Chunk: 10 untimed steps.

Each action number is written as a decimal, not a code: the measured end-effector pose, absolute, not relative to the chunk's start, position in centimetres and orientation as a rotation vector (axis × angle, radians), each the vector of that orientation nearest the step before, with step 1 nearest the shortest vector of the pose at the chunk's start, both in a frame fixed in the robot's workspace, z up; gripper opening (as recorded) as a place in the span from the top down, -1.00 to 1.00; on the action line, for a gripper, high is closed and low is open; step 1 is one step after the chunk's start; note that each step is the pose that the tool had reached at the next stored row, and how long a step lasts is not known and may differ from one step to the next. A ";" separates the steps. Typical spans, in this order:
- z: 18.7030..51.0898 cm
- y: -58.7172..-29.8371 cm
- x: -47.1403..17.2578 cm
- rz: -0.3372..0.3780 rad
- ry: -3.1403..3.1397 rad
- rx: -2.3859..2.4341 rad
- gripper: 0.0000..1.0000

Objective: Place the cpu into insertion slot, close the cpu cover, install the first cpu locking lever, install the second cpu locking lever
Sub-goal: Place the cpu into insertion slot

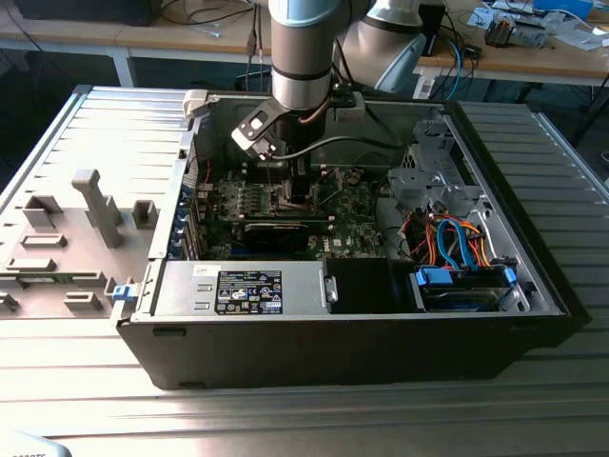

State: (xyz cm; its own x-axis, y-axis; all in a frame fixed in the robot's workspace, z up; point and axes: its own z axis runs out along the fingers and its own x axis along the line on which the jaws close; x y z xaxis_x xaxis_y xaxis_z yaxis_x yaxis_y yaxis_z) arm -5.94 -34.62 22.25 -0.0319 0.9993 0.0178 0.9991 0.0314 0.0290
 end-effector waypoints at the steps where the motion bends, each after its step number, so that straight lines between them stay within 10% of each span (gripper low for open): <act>1: 22.2 -34.6 -6.0 0.052 2.250 2.182 -0.08; 10: 21.4 -34.2 -6.3 0.052 2.224 2.207 -0.08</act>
State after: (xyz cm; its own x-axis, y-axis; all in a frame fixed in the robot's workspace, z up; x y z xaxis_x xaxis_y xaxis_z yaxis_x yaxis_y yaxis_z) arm -6.28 -34.23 21.39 -0.0076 0.9998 0.0177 0.9996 0.0071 0.0289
